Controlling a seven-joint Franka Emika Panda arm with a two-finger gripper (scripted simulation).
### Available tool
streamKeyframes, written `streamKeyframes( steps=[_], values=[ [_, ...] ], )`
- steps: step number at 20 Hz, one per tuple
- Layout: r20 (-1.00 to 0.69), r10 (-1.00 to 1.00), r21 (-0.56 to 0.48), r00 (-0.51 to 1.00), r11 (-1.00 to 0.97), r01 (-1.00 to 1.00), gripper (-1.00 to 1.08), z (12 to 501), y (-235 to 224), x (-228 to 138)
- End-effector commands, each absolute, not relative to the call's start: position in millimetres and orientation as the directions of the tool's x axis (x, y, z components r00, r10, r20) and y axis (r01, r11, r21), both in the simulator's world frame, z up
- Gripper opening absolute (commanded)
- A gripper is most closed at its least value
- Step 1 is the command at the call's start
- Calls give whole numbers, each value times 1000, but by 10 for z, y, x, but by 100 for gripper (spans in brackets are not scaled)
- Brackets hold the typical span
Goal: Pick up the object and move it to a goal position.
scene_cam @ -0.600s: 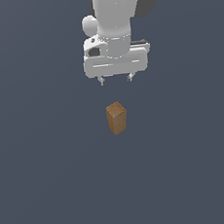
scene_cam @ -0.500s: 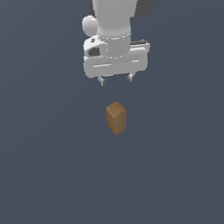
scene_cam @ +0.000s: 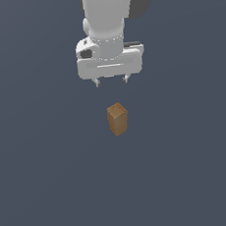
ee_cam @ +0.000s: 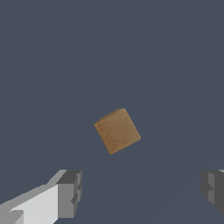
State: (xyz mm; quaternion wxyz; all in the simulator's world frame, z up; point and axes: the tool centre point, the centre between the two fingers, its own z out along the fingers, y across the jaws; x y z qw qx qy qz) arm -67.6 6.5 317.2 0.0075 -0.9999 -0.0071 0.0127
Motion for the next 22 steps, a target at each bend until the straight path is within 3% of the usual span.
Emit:
streamKeyframes(
  steps=[1,11,22],
  values=[
    [-26,15,-15,1000,-1000,14,100,3176,72,-676],
    [-23,59,-14,998,-998,59,100,3059,79,-657],
    [-11,266,-7,964,-964,266,100,2516,125,-609]
  ],
)
